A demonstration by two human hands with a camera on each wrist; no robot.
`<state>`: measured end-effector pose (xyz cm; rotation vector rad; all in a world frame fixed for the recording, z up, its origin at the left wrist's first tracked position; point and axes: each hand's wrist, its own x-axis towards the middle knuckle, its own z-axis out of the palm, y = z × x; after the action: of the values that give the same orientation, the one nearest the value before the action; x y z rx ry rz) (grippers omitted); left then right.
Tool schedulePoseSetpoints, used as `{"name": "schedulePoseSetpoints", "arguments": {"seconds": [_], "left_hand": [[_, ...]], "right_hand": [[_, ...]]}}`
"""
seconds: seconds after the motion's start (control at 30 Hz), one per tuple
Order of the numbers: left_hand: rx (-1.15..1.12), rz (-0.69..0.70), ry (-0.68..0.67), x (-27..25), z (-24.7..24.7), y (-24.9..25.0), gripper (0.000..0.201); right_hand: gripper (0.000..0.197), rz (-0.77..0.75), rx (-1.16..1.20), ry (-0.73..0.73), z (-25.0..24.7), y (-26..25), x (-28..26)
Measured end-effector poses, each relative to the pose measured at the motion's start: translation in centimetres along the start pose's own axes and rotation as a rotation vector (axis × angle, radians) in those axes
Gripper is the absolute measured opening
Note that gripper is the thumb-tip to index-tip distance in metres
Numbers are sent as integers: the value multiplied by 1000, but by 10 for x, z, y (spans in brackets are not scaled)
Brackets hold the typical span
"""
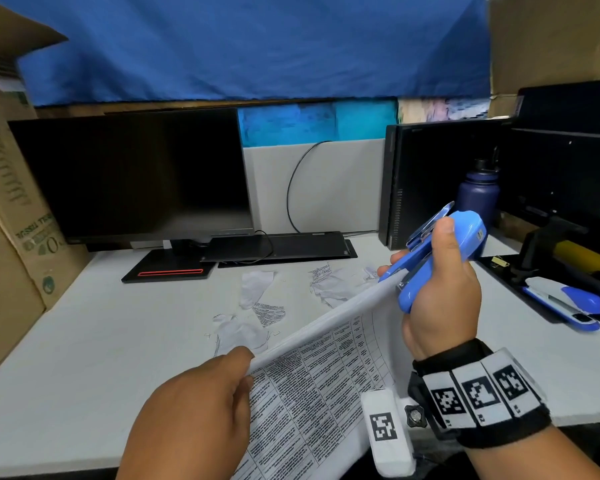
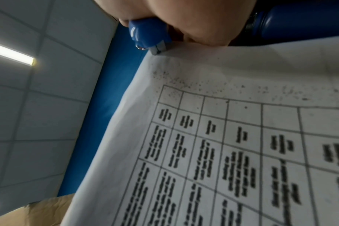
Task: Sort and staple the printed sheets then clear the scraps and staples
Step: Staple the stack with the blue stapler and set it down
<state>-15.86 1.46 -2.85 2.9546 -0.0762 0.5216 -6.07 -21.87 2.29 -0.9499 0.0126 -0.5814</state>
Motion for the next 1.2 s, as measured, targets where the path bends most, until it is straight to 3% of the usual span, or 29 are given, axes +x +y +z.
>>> {"name": "schedulePoseSetpoints", "arguments": {"seconds": [0.17,0.37,0.47,0.67,0.77,0.9,1.07,1.2], "left_hand": [[-17,-38,49,-2,0,7,10],[15,53,-52,-4,-7,6,31],[-3,92,-51,-4,-7,12,31],[-23,60,-53,-8,0,20,37],[-128,-114,-72,-5,-3,20,22],[-453,-300,-89,7,-23,-10,5],[-790,-564,-14,30,-44,-115,12],[-854,-748,-94,44,-55,-192,8]], "right_hand": [[37,-8,-43,34,-2,2,2],[42,28,-48,58,-4,2,6],[38,7,-38,55,-5,-2,7],[37,-46,-53,-26,-4,-8,15],[35,-71,-32,-78,-5,-15,19],[27,-64,-3,21,-20,-24,39],[12,114,-94,-41,-39,-22,57],[12,287,-211,-85,-37,-2,57]]}}
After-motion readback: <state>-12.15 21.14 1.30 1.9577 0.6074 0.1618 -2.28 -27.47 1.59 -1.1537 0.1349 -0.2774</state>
